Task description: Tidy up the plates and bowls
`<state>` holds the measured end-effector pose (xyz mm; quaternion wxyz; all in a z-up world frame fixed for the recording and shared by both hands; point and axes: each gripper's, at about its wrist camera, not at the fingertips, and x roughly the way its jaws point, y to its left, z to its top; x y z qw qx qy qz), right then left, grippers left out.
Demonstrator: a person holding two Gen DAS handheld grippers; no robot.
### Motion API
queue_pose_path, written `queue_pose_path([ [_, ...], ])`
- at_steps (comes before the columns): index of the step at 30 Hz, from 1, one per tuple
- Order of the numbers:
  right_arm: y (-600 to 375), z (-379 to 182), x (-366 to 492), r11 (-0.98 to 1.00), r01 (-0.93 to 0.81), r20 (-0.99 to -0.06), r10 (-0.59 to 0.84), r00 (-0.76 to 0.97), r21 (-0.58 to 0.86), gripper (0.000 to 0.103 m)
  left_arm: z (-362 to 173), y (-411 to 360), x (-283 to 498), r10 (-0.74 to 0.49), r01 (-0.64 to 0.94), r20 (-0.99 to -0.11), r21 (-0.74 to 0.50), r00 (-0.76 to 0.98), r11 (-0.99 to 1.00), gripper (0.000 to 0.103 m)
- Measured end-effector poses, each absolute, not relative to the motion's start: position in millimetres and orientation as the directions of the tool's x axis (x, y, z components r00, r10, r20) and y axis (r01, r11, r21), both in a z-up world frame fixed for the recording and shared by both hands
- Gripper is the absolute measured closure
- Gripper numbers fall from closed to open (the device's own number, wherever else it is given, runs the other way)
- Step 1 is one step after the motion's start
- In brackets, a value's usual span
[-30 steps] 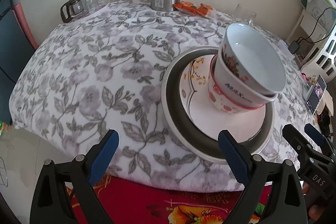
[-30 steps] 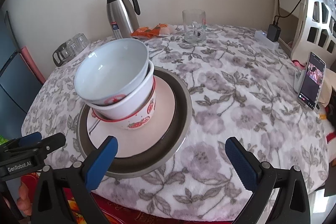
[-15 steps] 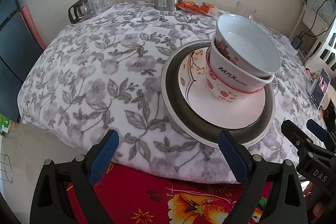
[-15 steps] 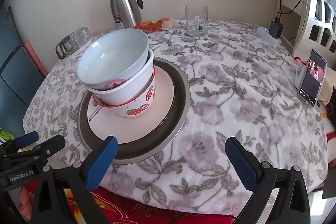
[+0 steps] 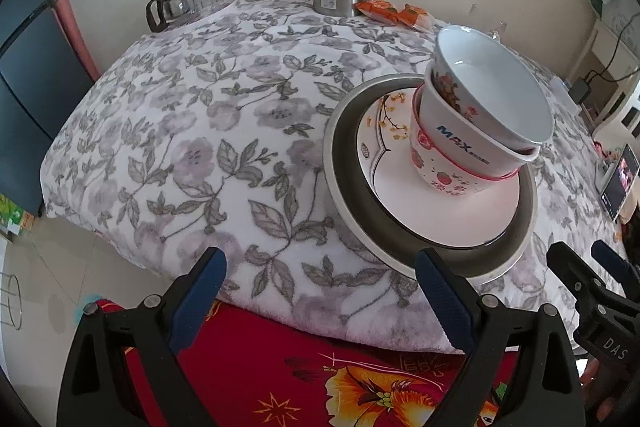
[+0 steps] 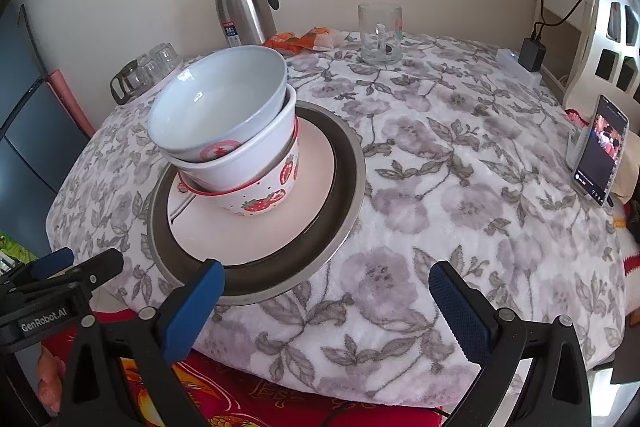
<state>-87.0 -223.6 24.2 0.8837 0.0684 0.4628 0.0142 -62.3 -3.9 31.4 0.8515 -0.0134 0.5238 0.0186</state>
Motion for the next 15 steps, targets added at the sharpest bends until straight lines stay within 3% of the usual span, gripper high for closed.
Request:
queue_pose_path([
  [15, -227.0, 22.0, -86.0, 0.989, 0.055, -0.822, 0.084, 0.563, 0.138, 0.000, 28.5, -6.1, -61.6, 0.052, -0.044, -0.895, 0.035, 0.443, 0.998, 0.007],
])
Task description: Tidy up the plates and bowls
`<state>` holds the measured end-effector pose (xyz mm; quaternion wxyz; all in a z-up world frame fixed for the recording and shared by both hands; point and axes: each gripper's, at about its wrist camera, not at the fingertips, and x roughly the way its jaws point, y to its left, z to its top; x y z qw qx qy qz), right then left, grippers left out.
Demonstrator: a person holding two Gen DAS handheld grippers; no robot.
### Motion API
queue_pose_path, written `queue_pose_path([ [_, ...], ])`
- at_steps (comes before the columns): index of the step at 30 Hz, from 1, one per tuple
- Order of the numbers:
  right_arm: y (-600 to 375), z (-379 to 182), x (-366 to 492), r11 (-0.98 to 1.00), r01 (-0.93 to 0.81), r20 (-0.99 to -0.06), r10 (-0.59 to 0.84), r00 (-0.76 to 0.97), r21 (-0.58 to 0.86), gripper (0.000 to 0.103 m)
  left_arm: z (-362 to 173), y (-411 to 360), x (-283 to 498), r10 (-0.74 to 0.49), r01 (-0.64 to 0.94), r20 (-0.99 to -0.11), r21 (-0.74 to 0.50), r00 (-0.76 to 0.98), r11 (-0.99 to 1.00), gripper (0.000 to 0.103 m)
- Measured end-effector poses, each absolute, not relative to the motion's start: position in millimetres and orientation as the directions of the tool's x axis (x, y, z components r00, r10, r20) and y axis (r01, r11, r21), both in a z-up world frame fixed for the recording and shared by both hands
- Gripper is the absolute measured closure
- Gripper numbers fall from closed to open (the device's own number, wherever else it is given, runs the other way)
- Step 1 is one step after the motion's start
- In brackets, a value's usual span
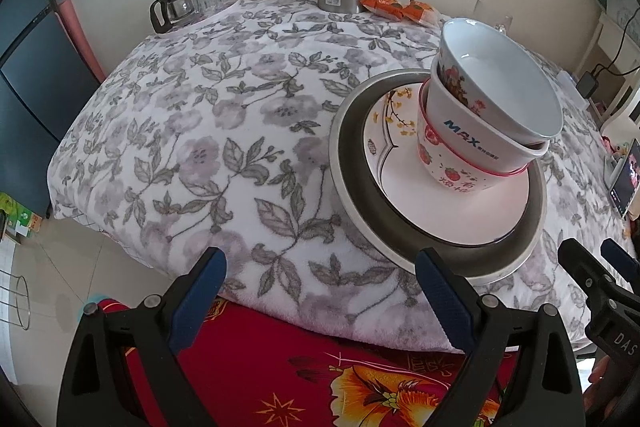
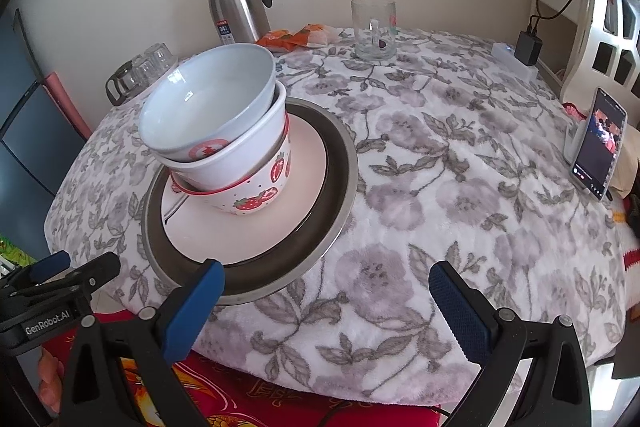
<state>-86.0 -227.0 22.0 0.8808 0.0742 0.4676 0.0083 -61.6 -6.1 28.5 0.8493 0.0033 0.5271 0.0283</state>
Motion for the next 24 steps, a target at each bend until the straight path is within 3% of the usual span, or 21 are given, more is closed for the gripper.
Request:
queue_pose_path([
  [24, -226.7, 19.5, -85.3, 0.989, 0.058, -0.826, 0.083, 0.557, 0.138, 0.000, 24.1, -5.9, -59.8, 0.083, -0.050, -0.904, 0.068, 0.419, 0.996, 0.007],
])
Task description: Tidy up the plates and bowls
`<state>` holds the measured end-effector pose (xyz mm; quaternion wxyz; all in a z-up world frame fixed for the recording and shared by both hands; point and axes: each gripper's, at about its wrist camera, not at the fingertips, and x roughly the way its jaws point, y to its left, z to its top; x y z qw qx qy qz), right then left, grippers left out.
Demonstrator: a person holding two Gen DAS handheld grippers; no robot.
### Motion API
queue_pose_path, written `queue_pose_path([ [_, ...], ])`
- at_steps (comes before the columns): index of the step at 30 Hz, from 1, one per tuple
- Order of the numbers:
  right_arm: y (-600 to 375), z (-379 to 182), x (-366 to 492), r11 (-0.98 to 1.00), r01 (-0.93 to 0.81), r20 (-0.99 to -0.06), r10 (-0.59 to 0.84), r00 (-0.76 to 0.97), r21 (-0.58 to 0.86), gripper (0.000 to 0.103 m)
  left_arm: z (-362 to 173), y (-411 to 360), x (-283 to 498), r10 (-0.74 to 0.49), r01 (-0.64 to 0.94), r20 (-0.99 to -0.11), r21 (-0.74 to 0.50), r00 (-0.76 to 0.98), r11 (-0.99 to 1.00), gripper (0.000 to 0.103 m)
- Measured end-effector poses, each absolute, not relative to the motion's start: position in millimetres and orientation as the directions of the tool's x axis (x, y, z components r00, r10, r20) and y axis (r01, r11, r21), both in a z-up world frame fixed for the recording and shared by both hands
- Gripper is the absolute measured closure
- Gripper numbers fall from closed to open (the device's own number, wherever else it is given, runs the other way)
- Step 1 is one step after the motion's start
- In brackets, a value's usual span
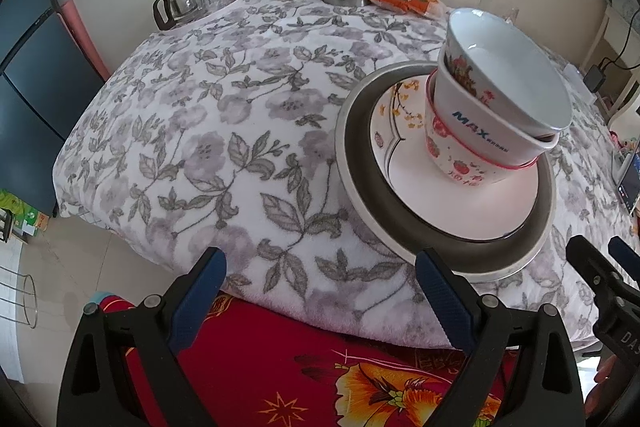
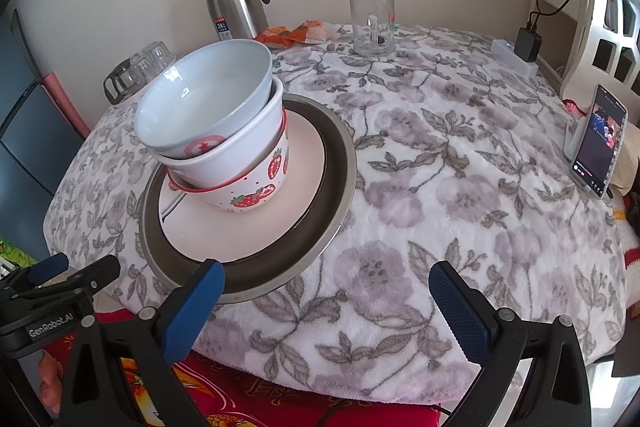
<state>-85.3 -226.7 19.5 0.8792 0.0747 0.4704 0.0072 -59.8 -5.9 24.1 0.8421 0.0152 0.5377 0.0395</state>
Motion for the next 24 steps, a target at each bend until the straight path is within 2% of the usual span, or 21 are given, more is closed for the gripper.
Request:
queue_pose_path([
  [24, -226.0, 18.4, -84.6, 0.989, 0.057, -0.829, 0.083, 0.553, 0.137, 0.000, 22.2, -5.3, -59.2, 0.094, -0.053, -0.908, 0.079, 0.409, 0.995, 0.007],
])
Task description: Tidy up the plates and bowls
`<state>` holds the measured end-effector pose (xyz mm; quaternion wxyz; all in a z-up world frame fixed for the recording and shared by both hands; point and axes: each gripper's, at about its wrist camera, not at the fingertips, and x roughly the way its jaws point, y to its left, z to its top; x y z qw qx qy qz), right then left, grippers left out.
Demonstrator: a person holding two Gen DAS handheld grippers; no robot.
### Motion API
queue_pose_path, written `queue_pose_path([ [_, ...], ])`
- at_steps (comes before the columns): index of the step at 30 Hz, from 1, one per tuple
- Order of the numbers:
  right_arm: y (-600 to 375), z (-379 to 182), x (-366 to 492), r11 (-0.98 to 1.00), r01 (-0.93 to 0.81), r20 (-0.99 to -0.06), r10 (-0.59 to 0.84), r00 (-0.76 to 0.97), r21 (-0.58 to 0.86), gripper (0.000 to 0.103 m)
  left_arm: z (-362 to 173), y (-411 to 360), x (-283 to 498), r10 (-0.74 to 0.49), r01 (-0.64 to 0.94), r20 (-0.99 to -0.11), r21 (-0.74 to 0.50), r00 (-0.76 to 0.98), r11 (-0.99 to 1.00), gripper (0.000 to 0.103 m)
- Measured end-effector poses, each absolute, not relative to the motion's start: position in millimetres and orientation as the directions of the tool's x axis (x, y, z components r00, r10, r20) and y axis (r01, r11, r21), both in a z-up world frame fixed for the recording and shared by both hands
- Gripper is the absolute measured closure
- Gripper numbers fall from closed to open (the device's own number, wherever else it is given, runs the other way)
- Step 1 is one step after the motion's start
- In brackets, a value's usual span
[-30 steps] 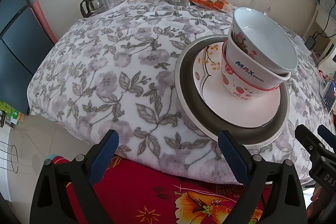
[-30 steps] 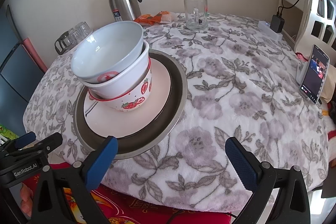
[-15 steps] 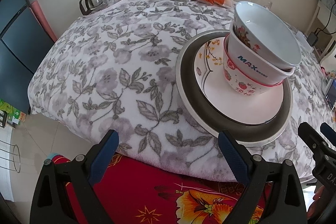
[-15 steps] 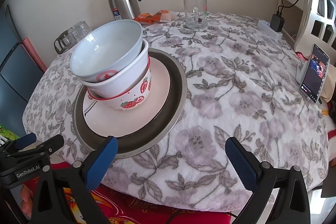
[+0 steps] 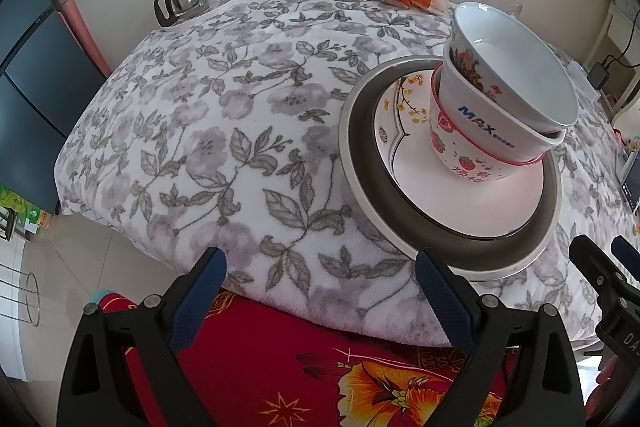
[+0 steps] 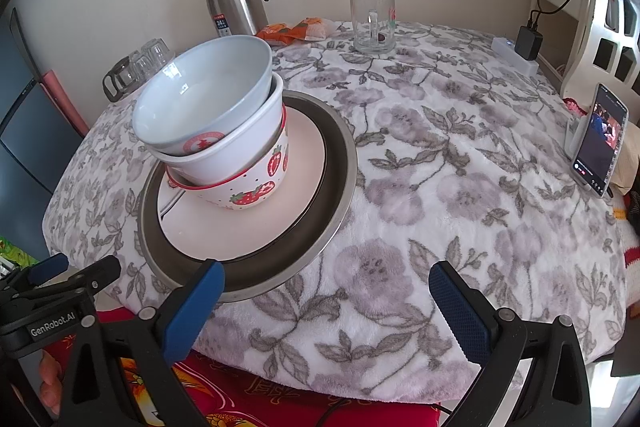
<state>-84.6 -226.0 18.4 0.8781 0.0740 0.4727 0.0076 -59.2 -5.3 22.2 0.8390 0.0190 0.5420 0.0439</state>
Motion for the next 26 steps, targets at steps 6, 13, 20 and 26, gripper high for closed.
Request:
queue_pose_path([
  [6, -226.0, 17.8, -84.5, 0.989, 0.057, -0.830, 0.083, 0.552, 0.137, 0.000, 22.2, -5.5, -59.3, 0.096, -0.053, -0.907, 0.082, 0.409, 0.995, 0.007],
  [13, -225.8, 16.9, -85.5, 0.989, 0.056, -0.831, 0.083, 0.551, 0.136, 0.000, 22.8, -4.5, -59.4, 0.099, -0.056, -0.908, 0.083, 0.408, 0.995, 0.007],
  [20, -225.1, 17.4, -84.3, 0.989, 0.055, -0.831, 0.083, 0.549, 0.135, 0.000, 23.2, -4.3, -59.6, 0.102, -0.060, -0.905, 0.085, 0.413, 0.995, 0.007],
  [26, -224.4, 16.6, -84.7, 0.990, 0.052, -0.832, 0.083, 0.548, 0.133, 0.000, 24.6, -4.1, -60.1, 0.096, -0.059, -0.902, 0.078, 0.422, 0.995, 0.007],
])
